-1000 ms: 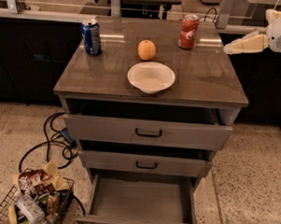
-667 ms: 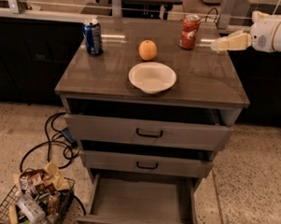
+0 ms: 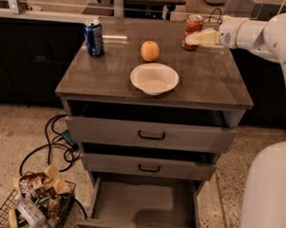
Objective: Place coke can into bottom drawer
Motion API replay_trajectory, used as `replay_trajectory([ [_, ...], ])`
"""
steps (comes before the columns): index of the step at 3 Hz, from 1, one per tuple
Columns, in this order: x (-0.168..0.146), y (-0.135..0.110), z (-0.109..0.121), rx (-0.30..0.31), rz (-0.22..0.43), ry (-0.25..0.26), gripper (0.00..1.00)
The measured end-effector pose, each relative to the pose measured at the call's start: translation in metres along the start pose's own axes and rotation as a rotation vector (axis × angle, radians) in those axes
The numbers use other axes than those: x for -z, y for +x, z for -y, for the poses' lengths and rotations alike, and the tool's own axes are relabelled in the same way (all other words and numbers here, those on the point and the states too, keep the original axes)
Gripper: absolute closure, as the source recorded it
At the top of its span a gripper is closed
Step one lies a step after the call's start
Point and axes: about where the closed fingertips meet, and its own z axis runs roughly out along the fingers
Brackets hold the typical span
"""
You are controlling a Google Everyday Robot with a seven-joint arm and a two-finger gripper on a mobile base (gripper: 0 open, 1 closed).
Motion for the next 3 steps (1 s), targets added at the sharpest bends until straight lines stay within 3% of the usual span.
replay_trajectory([
  [1,-0.034,0.010,0.004,-0.035,0.009,-0.010,0.00],
  [3,-0.064,0.034,0.022,-0.097,0.036,0.014,0.00],
])
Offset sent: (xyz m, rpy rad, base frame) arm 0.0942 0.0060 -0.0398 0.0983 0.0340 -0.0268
